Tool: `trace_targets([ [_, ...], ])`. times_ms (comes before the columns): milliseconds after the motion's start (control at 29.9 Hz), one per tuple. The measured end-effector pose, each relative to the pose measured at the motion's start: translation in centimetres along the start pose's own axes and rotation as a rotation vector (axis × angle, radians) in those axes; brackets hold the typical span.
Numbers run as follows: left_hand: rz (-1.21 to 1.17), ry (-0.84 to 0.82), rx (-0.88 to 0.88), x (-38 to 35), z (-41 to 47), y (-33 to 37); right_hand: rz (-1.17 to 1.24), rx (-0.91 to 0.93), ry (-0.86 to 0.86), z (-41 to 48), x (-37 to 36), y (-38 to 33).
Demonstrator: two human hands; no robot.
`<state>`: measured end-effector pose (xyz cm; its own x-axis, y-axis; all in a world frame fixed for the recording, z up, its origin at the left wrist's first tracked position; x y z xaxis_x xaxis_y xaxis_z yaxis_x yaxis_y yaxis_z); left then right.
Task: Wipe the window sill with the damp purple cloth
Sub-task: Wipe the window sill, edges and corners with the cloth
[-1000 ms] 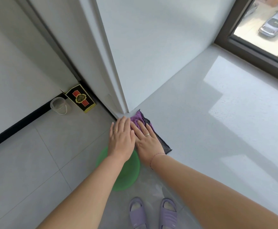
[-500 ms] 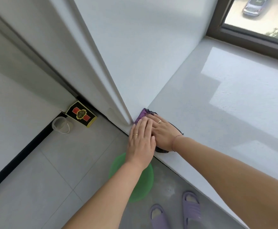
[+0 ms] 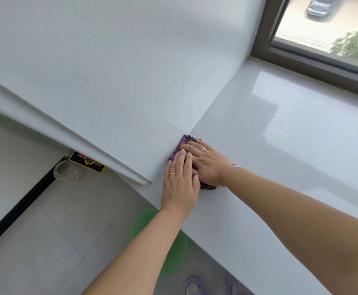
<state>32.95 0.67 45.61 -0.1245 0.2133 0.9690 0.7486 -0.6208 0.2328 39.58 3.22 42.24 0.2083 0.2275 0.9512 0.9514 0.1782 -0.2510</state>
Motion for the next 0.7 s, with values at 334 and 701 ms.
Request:
trace_targets([
  [334, -0.022, -0.028, 0.012, -0.7, 6.0, 2.9, 0.016, -0.008, 0.03, 1.1, 1.9, 6.3],
  [701, -0.046, -0.044, 0.062, -1.7, 12.1, 5.1, 0.013, -0.092, 0.1, 2.1, 4.6, 14.1],
])
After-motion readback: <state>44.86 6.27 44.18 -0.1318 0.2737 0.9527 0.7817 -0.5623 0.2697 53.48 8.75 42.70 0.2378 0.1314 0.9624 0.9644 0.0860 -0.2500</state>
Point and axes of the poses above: each hand's wrist, its own z-axis towards the middle knuckle, its own x-axis out of the back of the hand, y = z × x, the point moved 10 cm from there along z, towards the middle knuckle, and after that the axes turned 6 degrees about -y, right-handed, at the moved point
